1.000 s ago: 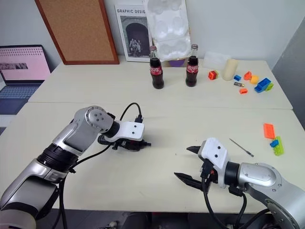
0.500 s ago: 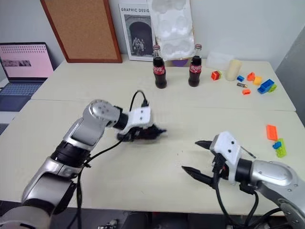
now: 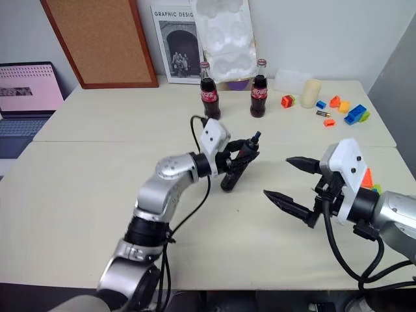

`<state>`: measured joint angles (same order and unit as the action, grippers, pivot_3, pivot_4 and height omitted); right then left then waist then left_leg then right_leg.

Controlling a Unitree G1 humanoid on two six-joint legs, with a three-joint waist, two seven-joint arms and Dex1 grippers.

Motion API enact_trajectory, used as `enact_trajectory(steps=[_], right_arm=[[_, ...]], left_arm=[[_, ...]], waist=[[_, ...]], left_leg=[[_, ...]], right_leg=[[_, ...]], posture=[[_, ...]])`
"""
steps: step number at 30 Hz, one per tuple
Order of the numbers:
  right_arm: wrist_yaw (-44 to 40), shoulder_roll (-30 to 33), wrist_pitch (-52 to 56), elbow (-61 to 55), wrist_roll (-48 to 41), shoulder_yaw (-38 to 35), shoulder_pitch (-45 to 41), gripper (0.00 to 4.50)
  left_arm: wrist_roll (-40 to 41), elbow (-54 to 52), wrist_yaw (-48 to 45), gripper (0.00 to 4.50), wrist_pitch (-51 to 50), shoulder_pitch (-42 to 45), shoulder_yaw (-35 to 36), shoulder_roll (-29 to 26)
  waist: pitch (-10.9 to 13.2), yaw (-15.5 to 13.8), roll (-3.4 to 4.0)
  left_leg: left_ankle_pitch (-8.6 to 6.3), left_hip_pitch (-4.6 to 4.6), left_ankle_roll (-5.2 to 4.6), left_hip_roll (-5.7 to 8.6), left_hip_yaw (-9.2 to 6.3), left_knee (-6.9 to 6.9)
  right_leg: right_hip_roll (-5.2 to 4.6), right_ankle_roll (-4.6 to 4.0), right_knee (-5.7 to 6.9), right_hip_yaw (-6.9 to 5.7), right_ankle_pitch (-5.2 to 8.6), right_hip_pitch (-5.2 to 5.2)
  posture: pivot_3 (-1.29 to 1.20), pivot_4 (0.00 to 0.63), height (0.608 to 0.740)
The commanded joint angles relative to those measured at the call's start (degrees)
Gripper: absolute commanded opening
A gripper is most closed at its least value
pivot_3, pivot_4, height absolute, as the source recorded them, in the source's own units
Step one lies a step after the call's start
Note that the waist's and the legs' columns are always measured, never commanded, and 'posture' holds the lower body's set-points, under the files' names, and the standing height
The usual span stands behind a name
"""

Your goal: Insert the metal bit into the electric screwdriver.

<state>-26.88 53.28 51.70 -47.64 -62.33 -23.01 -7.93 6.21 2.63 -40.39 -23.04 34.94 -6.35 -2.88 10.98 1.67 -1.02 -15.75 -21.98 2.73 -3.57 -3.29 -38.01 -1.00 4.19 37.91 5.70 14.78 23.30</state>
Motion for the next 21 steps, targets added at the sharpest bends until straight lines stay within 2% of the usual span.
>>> enact_trajectory(steps=[1,6,16,21], right_arm=[[0.4,1.6,-0.4,-0.2,-1.8,0.6,-2.0,4.5],[0.1,3.0,-0.5,0.4,-3.0,1.4,-3.2,4.5],[-2.1,5.6,-0.7,0.9,-4.3,1.7,-3.1,4.5],[-3.0,5.6,-1.3,1.7,-2.8,3.5,-3.9,4.5]], left_arm=[[1.4,-1.5,2.8,1.65,4.8,-1.5,0.4,1.0],[1.1,-4.5,2.8,1.65,6.6,-6.7,-0.8,-2.2],[7.4,-16.9,3.2,1.65,-3.0,-14.0,4.0,-13.0],[9.9,-19.2,4.1,1.65,-4.1,-15.4,3.4,-14.6]], waist=[[0.0,0.0,0.0],[0.0,0.1,0.03],[-0.1,0.4,0.06],[-0.1,0.4,0.04]], left_leg=[[0.0,0.0,0.0,0.03,0.02,0.0],[0.0,0.03,0.0,0.02,0.02,0.05],[0.0,0.16,0.0,-0.02,0.02,0.06],[0.03,0.22,-0.01,-0.02,0.02,0.02]], right_leg=[[-0.03,0.01,-0.01,0.01,0.0,-0.02],[-0.02,0.0,-0.06,0.01,0.0,-0.02],[0.02,0.17,0.0,0.02,0.1,-0.05],[0.03,0.09,0.02,0.03,0.04,-0.09]], posture=[[0.0,0.15,0.74],[0.0,0.15,0.74],[0.0,0.15,0.74],[0.0,0.15,0.74]])
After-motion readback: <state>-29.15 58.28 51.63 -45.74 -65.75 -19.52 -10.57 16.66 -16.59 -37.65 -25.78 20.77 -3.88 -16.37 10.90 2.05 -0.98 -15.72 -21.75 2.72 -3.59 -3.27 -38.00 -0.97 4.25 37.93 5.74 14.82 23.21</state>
